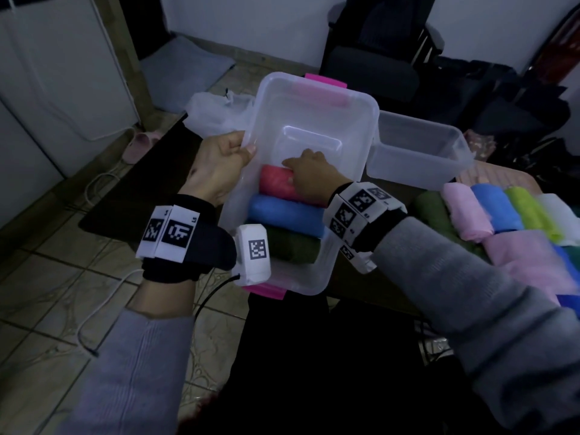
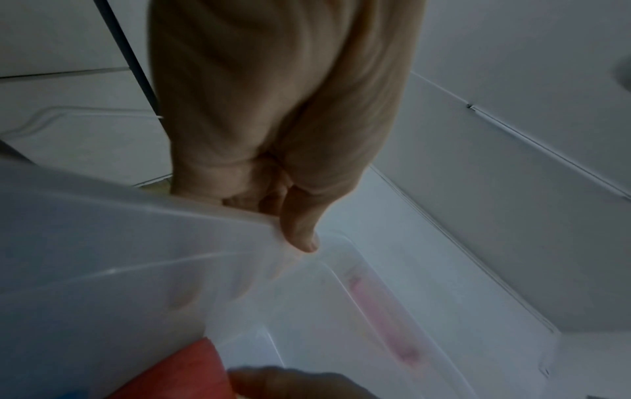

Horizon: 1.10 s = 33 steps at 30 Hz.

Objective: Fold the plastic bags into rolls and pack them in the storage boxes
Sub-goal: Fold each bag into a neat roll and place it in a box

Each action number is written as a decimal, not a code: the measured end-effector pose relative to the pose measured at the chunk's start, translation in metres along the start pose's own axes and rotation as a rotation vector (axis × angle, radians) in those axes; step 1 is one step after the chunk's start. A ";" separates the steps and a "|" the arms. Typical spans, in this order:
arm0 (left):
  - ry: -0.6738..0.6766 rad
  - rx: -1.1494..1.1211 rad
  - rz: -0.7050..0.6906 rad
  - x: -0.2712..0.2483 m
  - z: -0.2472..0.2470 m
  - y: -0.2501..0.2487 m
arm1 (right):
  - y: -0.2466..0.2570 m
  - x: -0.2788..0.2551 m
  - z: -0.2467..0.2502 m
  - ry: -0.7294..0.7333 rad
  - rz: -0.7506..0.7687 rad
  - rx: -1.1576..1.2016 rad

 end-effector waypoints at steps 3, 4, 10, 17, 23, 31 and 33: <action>-0.006 0.017 -0.014 0.000 0.000 0.000 | 0.011 -0.004 0.002 0.016 0.116 0.017; -0.007 0.019 -0.014 0.000 0.000 -0.001 | 0.013 -0.004 0.001 0.050 0.135 0.008; -0.023 0.040 -0.015 0.002 0.000 0.000 | 0.012 -0.001 -0.002 0.071 0.107 0.073; -0.032 0.060 -0.008 0.000 -0.002 -0.002 | 0.006 0.004 -0.009 0.126 0.065 0.134; -0.066 0.129 0.023 0.004 -0.001 -0.001 | 0.001 -0.005 0.021 -0.238 0.054 0.067; -0.110 0.248 0.198 0.036 -0.001 0.011 | -0.045 -0.068 0.044 -0.956 -0.270 0.472; -0.101 0.280 0.255 0.048 -0.002 0.015 | -0.072 -0.068 0.008 -0.715 -0.493 0.769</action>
Point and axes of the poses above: each hand's wrist, its own x-axis towards the middle knuckle, its own z-axis out of the back of the hand, y = z × x, the point moved 7 cm from there along x, towards the middle knuckle, and after that the axes turned 15 degrees about -x, right-handed, at the moved point
